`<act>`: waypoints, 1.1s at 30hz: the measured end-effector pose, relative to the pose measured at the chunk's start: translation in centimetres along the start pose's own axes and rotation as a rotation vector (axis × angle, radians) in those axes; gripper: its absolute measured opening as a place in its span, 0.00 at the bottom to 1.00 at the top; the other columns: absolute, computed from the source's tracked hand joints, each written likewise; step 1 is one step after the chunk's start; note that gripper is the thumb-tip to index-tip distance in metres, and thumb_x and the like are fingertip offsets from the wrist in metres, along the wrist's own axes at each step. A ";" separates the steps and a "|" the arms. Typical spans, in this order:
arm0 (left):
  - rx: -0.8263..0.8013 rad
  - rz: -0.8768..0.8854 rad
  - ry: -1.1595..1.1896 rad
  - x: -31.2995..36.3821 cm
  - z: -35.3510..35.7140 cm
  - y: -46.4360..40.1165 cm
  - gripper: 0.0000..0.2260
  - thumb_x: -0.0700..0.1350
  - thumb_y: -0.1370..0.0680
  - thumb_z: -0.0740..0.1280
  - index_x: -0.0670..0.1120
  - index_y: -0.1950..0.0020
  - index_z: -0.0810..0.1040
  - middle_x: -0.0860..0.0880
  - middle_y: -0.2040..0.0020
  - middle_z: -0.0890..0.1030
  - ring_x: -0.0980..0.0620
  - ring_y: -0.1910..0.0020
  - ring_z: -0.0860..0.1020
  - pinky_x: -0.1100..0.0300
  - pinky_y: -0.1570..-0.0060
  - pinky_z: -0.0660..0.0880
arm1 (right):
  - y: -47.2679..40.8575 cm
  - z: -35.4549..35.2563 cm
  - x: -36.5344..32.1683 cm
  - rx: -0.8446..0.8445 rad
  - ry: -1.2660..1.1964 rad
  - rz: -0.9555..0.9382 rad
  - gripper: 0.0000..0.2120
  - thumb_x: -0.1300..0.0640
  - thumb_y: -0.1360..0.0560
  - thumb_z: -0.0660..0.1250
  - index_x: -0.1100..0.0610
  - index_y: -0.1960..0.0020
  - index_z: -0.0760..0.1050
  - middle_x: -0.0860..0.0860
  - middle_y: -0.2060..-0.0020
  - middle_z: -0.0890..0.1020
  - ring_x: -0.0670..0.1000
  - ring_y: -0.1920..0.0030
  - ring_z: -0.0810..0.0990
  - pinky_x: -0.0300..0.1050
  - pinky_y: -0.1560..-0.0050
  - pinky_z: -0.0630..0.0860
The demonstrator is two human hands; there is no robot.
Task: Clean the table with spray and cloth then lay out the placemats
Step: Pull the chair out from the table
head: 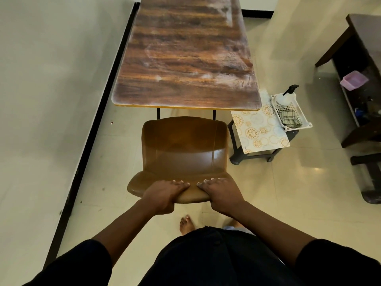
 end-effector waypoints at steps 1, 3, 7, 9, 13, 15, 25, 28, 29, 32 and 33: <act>-0.002 -0.006 0.009 -0.1 0.0 0.0 0.37 0.41 0.17 0.68 0.56 0.10 0.58 0.49 0.14 0.69 0.46 0.20 0.74 0.49 0.27 0.75 | -0.1 -0.1 -0.1 0.003 0.000 0.004 0.28 0.57 0.27 0.68 0.47 0.28 0.72 0.48 0.40 0.82 0.54 0.41 0.81 0.55 0.41 0.79; -0.004 -0.012 0.018 -0.3 0.0 0.0 0.37 0.41 0.17 0.68 0.56 0.10 0.58 0.49 0.14 0.69 0.46 0.20 0.73 0.49 0.27 0.75 | -0.2 -0.2 -0.2 0.009 0.008 0.008 0.28 0.58 0.27 0.68 0.46 0.28 0.72 0.48 0.40 0.83 0.54 0.42 0.82 0.55 0.42 0.79; 0.002 -0.023 0.031 -0.5 0.0 -0.1 0.38 0.40 0.18 0.69 0.57 0.10 0.58 0.51 0.14 0.68 0.46 0.20 0.73 0.50 0.28 0.76 | 0.2 -0.3 -0.5 0.029 0.040 0.035 0.28 0.58 0.28 0.69 0.47 0.28 0.73 0.50 0.41 0.83 0.56 0.43 0.82 0.55 0.43 0.79; 0.016 -0.029 0.027 -0.6 -0.3 -0.1 0.39 0.40 0.18 0.69 0.58 0.11 0.58 0.51 0.14 0.68 0.46 0.20 0.73 0.50 0.29 0.76 | 0.3 -0.5 -0.7 0.043 0.039 0.063 0.27 0.57 0.28 0.69 0.46 0.29 0.74 0.50 0.42 0.83 0.56 0.44 0.82 0.54 0.43 0.78; 0.038 -0.042 0.026 -1.1 -0.6 0.0 0.39 0.40 0.19 0.69 0.59 0.11 0.59 0.52 0.14 0.70 0.47 0.20 0.73 0.51 0.30 0.76 | 0.2 -1.1 -1.1 0.077 0.042 0.072 0.26 0.58 0.27 0.68 0.47 0.30 0.74 0.50 0.44 0.84 0.56 0.46 0.82 0.53 0.45 0.78; 0.040 -0.042 0.024 -1.1 -0.4 0.0 0.39 0.40 0.19 0.69 0.59 0.11 0.60 0.52 0.15 0.71 0.46 0.21 0.75 0.50 0.31 0.76 | 0.2 -1.3 -1.0 0.091 0.037 0.061 0.26 0.58 0.27 0.69 0.46 0.30 0.75 0.50 0.43 0.84 0.56 0.46 0.83 0.54 0.45 0.79; 0.017 -0.059 0.061 -1.5 0.2 -0.5 0.37 0.44 0.19 0.72 0.60 0.12 0.63 0.53 0.19 0.76 0.46 0.27 0.79 0.52 0.37 0.79 | 0.3 -1.7 0.0 0.062 -0.086 0.017 0.26 0.54 0.29 0.69 0.44 0.30 0.75 0.44 0.44 0.85 0.49 0.47 0.83 0.48 0.47 0.79; 0.020 -0.063 0.106 -1.6 0.2 -0.5 0.35 0.51 0.19 0.74 0.61 0.13 0.64 0.55 0.19 0.76 0.48 0.27 0.78 0.54 0.36 0.78 | 1.0 -1.4 1.1 0.048 -0.138 0.062 0.23 0.52 0.29 0.69 0.45 0.34 0.78 0.45 0.42 0.84 0.50 0.43 0.82 0.48 0.44 0.79; 0.015 -0.067 0.113 -1.7 0.2 -0.5 0.36 0.53 0.19 0.74 0.61 0.13 0.65 0.56 0.19 0.75 0.49 0.26 0.78 0.54 0.36 0.77 | 1.5 -1.4 1.7 0.051 -0.155 0.092 0.21 0.50 0.28 0.69 0.45 0.35 0.78 0.45 0.42 0.84 0.50 0.42 0.81 0.48 0.43 0.78; -0.093 -0.102 0.188 -2.0 0.6 -0.7 0.39 0.56 0.21 0.77 0.60 0.13 0.64 0.55 0.18 0.74 0.48 0.27 0.77 0.55 0.35 0.76 | 3.1 -1.0 4.1 0.061 -0.233 0.199 0.24 0.48 0.26 0.70 0.46 0.30 0.75 0.47 0.35 0.80 0.51 0.35 0.77 0.50 0.39 0.76; -0.157 -0.119 0.275 -2.1 0.6 -0.8 0.40 0.57 0.22 0.78 0.59 0.13 0.64 0.53 0.19 0.74 0.48 0.27 0.77 0.55 0.34 0.75 | 3.8 -0.8 5.1 0.068 -0.270 0.246 0.25 0.48 0.25 0.70 0.45 0.28 0.73 0.46 0.33 0.79 0.51 0.33 0.76 0.50 0.38 0.75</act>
Point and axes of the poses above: each hand's wrist, its own y-axis away from the middle knuckle, its own z-axis out of the palm, x = y × z, the point moved 7 cm from there along -y, towards the middle knuckle
